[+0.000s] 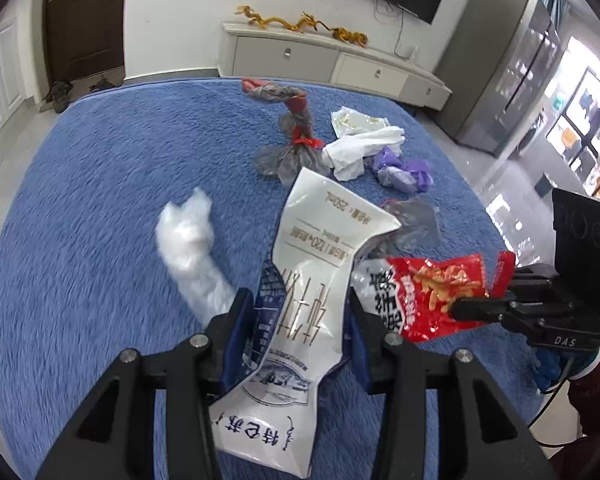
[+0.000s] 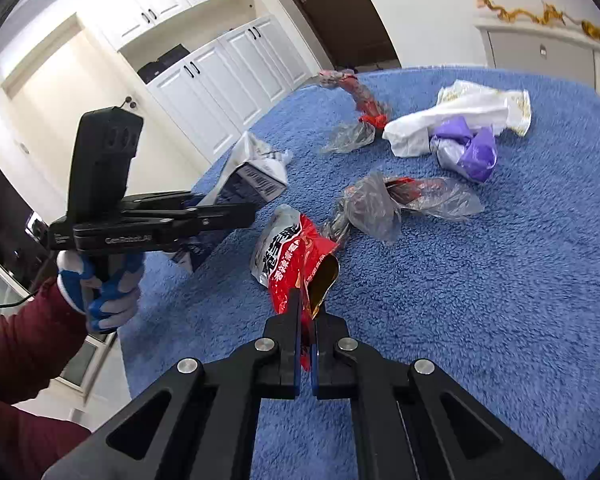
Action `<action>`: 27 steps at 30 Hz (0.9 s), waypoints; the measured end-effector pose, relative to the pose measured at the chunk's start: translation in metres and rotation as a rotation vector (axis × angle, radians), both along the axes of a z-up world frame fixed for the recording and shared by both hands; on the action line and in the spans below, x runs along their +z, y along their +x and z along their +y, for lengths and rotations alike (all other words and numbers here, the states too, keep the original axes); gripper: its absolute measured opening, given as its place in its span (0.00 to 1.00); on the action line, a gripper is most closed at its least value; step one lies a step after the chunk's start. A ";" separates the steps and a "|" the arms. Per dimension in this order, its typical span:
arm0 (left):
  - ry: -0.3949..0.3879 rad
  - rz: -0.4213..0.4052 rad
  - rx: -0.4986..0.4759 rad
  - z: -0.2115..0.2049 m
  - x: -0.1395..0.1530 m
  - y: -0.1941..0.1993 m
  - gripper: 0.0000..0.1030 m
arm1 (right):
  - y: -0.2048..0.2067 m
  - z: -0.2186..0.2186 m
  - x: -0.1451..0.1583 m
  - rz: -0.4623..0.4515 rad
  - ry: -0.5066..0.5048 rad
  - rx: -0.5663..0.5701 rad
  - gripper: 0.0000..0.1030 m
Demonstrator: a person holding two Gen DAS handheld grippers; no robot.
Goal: Collect trash
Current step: 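Lift both held items and carry them over the trash bin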
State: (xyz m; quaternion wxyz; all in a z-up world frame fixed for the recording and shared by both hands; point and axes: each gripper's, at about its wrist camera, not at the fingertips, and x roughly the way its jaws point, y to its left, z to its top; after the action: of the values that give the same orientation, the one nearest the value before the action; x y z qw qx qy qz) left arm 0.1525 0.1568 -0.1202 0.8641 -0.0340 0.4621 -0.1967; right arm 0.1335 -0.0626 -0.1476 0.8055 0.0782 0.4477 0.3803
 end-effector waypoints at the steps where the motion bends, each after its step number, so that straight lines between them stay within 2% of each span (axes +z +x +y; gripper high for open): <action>1: -0.006 -0.004 0.009 0.002 0.001 -0.005 0.41 | -0.002 0.000 0.002 -0.005 0.000 0.001 0.02; 6: -0.016 -0.026 0.039 0.009 0.009 -0.023 0.40 | -0.021 -0.005 0.018 -0.062 -0.026 -0.001 0.02; 12: -0.049 -0.044 0.059 0.010 0.015 -0.043 0.40 | -0.043 -0.026 0.036 -0.110 -0.032 -0.055 0.02; 21: -0.100 -0.061 0.037 -0.012 0.031 -0.049 0.40 | -0.074 -0.097 0.058 -0.176 -0.011 -0.242 0.02; 27: -0.128 -0.052 -0.023 -0.048 0.039 -0.040 0.40 | -0.096 -0.159 0.055 -0.184 0.004 -0.402 0.02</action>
State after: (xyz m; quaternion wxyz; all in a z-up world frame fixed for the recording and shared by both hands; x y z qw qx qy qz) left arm 0.1126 0.1087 -0.0811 0.8695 -0.0789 0.4265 -0.2364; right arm 0.0379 -0.2211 -0.0922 0.9023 0.1323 0.3471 0.2186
